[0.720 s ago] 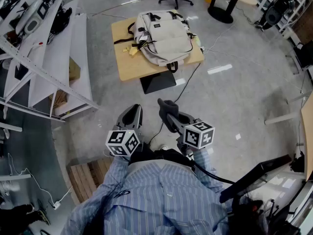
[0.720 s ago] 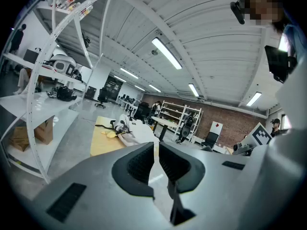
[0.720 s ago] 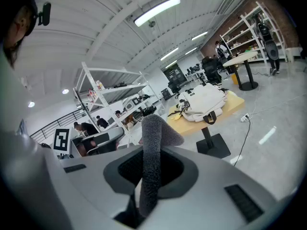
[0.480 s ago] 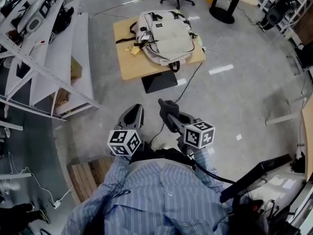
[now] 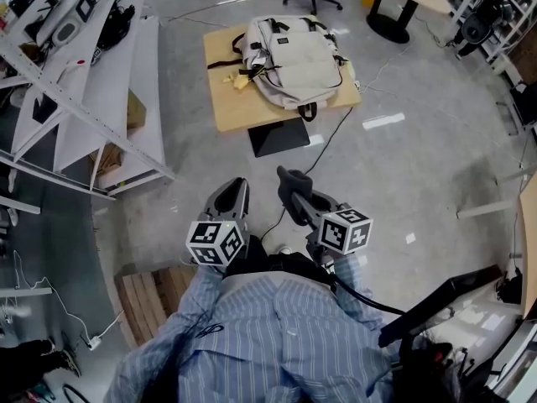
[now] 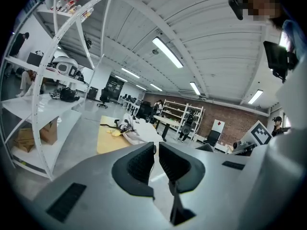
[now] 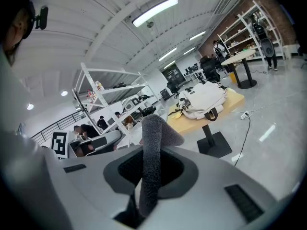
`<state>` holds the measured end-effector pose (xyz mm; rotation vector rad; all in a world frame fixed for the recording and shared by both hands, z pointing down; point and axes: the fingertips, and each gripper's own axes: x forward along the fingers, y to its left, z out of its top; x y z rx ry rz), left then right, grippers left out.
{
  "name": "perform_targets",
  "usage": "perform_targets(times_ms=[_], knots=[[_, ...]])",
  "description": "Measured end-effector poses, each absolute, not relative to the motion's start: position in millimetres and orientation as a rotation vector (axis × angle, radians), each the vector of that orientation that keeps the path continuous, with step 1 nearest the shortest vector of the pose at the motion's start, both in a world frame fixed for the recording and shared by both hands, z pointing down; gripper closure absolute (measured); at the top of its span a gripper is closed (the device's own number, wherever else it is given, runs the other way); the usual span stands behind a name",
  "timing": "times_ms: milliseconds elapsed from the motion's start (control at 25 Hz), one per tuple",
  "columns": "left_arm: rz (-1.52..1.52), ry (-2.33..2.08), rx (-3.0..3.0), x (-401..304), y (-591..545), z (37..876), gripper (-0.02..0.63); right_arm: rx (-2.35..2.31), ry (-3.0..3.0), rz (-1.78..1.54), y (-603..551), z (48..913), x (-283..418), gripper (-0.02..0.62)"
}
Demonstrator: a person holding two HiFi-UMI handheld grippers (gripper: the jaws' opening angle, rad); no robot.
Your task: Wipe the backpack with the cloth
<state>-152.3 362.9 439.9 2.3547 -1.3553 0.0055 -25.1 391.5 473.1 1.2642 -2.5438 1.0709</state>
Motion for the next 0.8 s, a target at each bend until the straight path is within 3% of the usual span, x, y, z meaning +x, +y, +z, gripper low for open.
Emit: perform_targets(times_ms=[440, 800], knots=[[0.063, -1.372, 2.323, -160, 364, 453, 0.572, 1.226, -2.516, 1.132, 388, 495, -29, 0.548], [0.052, -1.356, 2.351, -157, 279, 456, 0.572, 1.270, -2.498, 1.122, 324, 495, -23, 0.548]])
